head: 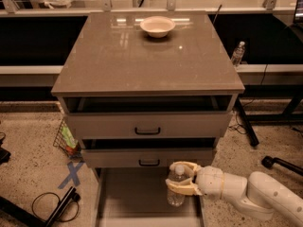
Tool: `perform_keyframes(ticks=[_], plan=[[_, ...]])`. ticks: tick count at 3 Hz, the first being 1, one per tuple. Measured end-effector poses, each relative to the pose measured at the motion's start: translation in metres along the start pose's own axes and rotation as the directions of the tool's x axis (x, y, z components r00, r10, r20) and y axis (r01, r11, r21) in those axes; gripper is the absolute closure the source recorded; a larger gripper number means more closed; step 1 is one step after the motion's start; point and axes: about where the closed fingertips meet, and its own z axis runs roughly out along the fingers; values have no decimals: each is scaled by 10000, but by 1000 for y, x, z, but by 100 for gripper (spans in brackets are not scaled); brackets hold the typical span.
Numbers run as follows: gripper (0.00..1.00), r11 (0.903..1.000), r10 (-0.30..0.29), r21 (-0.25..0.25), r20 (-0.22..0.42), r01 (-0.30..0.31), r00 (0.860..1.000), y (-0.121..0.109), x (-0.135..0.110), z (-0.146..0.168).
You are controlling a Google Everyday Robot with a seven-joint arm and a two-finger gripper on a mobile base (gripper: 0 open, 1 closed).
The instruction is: Pick water bottle from bottom drawer and place on counter
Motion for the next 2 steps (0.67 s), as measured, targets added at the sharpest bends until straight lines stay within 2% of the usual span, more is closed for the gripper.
perform_keyframes(ticks=[1, 2], plan=[[100, 9998, 211, 20, -48, -211, 9998, -10, -22, -7], [100, 9990, 412, 191, 82, -413, 9991, -27, -70, -29]])
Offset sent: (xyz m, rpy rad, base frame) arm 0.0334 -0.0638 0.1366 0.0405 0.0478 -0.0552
